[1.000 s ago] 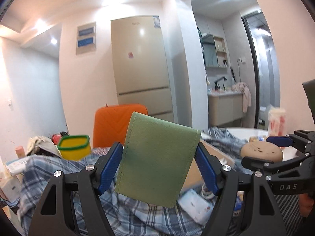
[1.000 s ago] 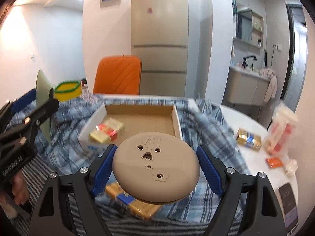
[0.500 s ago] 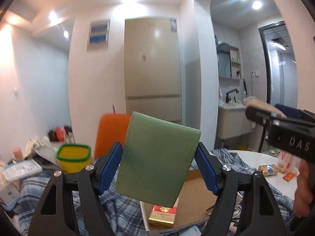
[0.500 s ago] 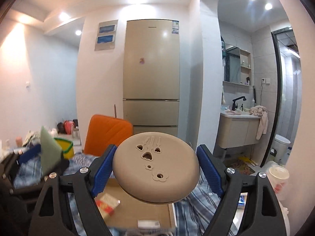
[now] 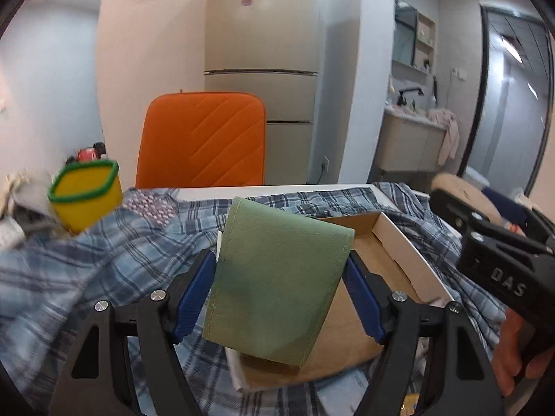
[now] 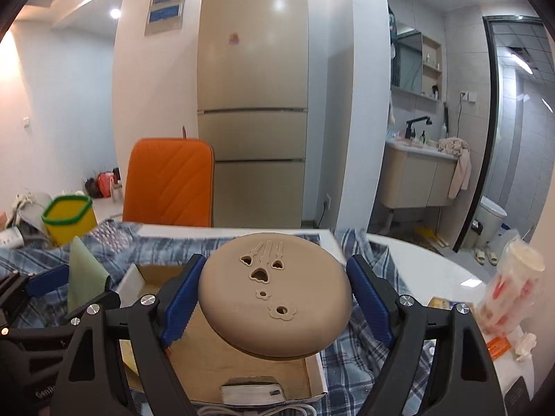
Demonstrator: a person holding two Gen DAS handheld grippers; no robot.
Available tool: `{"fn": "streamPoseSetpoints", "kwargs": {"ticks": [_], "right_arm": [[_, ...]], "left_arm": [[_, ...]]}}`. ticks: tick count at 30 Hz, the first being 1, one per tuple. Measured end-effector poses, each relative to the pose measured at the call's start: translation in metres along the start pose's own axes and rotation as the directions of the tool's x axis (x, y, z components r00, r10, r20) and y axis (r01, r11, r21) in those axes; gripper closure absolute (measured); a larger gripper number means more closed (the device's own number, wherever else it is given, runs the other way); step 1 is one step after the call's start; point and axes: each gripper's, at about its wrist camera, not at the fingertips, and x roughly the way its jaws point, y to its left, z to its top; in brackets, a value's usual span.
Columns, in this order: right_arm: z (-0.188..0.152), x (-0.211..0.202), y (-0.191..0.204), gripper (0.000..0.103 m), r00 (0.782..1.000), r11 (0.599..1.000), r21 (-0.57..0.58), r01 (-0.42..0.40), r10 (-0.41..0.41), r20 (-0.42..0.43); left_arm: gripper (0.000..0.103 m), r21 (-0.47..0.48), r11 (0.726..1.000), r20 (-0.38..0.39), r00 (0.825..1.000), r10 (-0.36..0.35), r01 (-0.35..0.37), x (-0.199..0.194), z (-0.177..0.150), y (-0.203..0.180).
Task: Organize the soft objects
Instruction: 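Lower the green cloth into the box and release it while the right carries the pad, then hold the beige pad above the box with the right gripper while the left withdraws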
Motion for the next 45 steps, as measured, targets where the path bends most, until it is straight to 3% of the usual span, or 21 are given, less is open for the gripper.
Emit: {"fn": "streamPoseSetpoints", "kwargs": {"ticks": [3, 9, 16, 23, 28, 31, 35, 39, 42, 43, 44, 45], "right_arm": [[-0.009, 0.009, -0.001, 0.019, 0.999, 0.999, -0.005, -0.035, 0.035, -0.030], [-0.024, 0.020, 0.003, 0.019, 0.997, 0.998, -0.037, -0.047, 0.044, -0.066], [-0.027, 0.023, -0.002, 0.019, 0.996, 0.999, -0.010, -0.049, 0.048, -0.079], [-0.026, 0.022, -0.003, 0.019, 0.995, 0.998, -0.013, -0.054, 0.052, -0.079], [-0.026, 0.024, -0.006, 0.019, 0.994, 0.998, -0.002, -0.067, 0.067, -0.086], [-0.025, 0.025, -0.008, 0.019, 0.994, 0.998, 0.004, -0.069, 0.069, -0.083], [-0.025, 0.026, -0.008, 0.019, 0.993, 0.997, 0.001, -0.080, 0.079, -0.089], [-0.026, 0.027, -0.007, 0.019, 0.991, 0.996, -0.006, -0.087, 0.086, -0.102], [-0.027, 0.030, -0.006, 0.019, 0.988, 0.995, -0.006, -0.097, 0.096, -0.122], [-0.027, 0.031, -0.006, 0.019, 0.987, 0.995, -0.004, -0.101, 0.100, -0.126], [-0.028, 0.032, -0.006, 0.019, 0.985, 0.994, -0.002, -0.106, 0.104, -0.134], [-0.028, 0.033, -0.006, 0.019, 0.985, 0.994, -0.003, -0.107, 0.105, -0.139]], "left_arm": [[0.030, -0.013, 1.000, -0.060, 0.998, -0.013, 0.012, 0.017, -0.009, 0.001], [0.030, -0.047, 0.998, -0.068, 0.997, -0.048, 0.044, 0.020, -0.011, 0.006], [0.030, -0.066, 0.992, -0.150, 0.981, -0.120, 0.111, 0.038, -0.013, 0.006], [0.029, -0.093, 0.987, -0.140, 0.980, -0.139, 0.127, 0.037, -0.013, 0.011], [0.008, -0.069, 0.989, -0.108, 0.985, -0.137, 0.130, 0.029, -0.012, 0.009], [0.001, -0.061, 0.990, -0.079, 0.988, -0.132, 0.128, 0.023, -0.011, 0.009], [0.001, -0.064, 0.992, -0.030, 0.994, -0.109, 0.106, 0.007, -0.011, 0.015], [0.001, -0.018, 0.999, 0.018, 0.999, -0.032, 0.032, -0.005, -0.008, 0.015], [0.001, 0.055, 0.990, -0.064, 0.989, 0.133, -0.129, 0.008, -0.010, 0.012], [0.002, 0.059, 0.989, -0.087, 0.986, 0.141, -0.137, 0.012, -0.011, 0.014], [0.006, 0.061, 0.988, -0.118, 0.982, 0.147, -0.141, 0.017, -0.012, 0.016], [0.019, 0.066, 0.987, -0.155, 0.975, 0.158, -0.150, 0.021, -0.012, 0.017]]}}
